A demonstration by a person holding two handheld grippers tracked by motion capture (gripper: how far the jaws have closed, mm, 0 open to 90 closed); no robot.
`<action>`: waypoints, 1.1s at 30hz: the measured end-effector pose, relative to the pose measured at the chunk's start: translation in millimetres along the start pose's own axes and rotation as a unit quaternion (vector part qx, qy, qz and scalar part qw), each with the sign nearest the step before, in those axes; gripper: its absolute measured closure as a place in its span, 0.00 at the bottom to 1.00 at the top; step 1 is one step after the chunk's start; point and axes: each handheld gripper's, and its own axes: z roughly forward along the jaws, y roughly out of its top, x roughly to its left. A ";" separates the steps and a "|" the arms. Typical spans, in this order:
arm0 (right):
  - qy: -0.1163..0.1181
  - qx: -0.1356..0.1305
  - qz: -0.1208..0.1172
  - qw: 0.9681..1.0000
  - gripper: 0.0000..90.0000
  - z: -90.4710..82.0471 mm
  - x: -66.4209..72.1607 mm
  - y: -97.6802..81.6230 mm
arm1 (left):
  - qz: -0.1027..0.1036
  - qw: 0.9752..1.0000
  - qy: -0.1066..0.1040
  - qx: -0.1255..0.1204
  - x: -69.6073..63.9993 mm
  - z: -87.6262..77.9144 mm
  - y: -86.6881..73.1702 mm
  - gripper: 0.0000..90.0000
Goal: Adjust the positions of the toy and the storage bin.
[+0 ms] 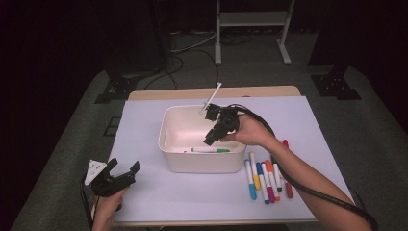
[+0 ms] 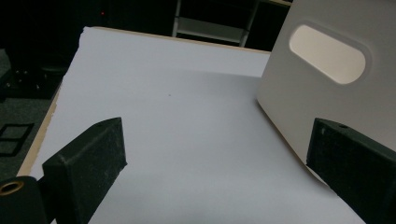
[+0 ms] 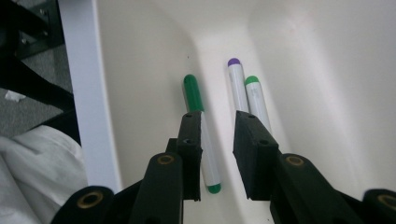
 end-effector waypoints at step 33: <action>-0.064 -0.091 0.211 0.971 0.74 -62.6 -44.2 -230.8 | 0.004 1.000 0.002 0.006 -3.2 2.6 -1.0 0.04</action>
